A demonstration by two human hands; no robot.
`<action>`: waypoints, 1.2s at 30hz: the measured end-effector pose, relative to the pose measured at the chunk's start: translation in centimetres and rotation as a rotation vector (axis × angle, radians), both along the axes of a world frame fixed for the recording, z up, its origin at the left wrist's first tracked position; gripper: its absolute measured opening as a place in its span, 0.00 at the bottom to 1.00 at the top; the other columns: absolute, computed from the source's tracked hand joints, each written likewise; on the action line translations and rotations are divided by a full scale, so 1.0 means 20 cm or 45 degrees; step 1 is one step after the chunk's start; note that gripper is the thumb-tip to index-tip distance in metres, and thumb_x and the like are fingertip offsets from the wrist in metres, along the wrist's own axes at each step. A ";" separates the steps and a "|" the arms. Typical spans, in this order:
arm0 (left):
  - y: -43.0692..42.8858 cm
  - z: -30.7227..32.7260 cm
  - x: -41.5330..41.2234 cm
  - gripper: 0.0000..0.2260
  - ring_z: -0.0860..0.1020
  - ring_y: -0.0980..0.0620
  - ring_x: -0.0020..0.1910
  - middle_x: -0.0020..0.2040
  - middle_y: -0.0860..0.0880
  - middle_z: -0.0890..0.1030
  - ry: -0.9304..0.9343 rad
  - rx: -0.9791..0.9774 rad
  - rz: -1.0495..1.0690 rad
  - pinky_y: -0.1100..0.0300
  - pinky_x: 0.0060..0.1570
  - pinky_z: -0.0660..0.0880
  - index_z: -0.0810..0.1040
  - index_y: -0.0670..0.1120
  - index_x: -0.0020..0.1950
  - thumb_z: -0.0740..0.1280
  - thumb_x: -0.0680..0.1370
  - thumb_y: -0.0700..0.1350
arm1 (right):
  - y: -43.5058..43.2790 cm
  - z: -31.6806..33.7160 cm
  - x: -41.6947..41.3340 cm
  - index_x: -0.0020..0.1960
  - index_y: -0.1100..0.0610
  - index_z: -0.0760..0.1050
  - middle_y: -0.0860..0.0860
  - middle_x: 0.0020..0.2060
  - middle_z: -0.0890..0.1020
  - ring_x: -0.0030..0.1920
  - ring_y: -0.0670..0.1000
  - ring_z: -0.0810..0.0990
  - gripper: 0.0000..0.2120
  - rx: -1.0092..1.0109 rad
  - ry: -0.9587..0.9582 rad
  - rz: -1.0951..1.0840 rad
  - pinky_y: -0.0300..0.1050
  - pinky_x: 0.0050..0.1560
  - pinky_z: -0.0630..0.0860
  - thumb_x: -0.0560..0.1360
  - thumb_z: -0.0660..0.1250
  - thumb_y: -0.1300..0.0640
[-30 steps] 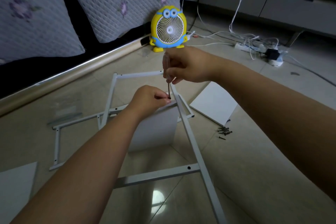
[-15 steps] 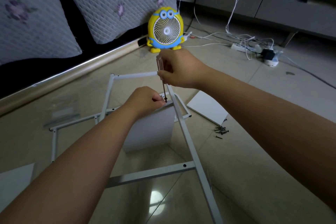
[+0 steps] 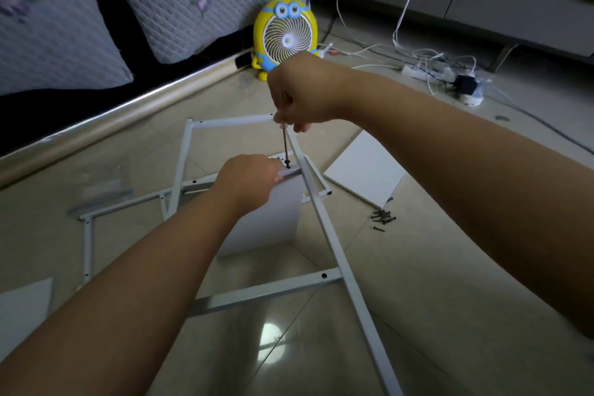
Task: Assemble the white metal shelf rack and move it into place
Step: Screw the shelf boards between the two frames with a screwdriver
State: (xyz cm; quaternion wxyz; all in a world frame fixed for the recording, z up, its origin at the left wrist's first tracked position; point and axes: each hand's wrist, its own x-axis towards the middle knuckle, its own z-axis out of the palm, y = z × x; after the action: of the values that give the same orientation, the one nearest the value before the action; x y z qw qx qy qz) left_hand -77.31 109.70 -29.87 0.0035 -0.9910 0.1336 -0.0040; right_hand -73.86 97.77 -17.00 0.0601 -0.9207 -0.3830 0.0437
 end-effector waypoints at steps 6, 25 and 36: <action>-0.01 0.02 0.02 0.11 0.75 0.48 0.51 0.53 0.45 0.78 0.060 0.069 0.029 0.59 0.46 0.69 0.73 0.45 0.59 0.55 0.82 0.45 | 0.01 0.00 -0.01 0.43 0.66 0.77 0.54 0.30 0.81 0.31 0.47 0.81 0.10 -0.049 0.030 -0.049 0.26 0.27 0.69 0.76 0.63 0.60; -0.04 0.07 -0.02 0.13 0.74 0.47 0.58 0.59 0.44 0.75 0.281 0.003 0.107 0.57 0.57 0.68 0.71 0.43 0.63 0.55 0.82 0.46 | 0.06 -0.06 0.00 0.29 0.54 0.61 0.48 0.27 0.65 0.30 0.50 0.67 0.24 0.041 -0.097 -0.556 0.37 0.32 0.64 0.76 0.59 0.41; -0.01 0.03 -0.03 0.09 0.74 0.51 0.48 0.50 0.47 0.77 0.154 -0.132 0.024 0.60 0.49 0.69 0.74 0.44 0.56 0.57 0.81 0.44 | -0.02 -0.09 0.00 0.49 0.62 0.74 0.58 0.33 0.76 0.29 0.56 0.75 0.07 0.528 0.348 -0.355 0.36 0.25 0.71 0.78 0.60 0.59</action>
State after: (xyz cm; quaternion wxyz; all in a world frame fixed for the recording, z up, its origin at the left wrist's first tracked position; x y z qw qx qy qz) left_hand -78.00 109.56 -29.22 -0.0560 -0.9895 0.1240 0.0490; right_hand -73.82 97.46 -18.84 0.3036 -0.9182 -0.2417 0.0795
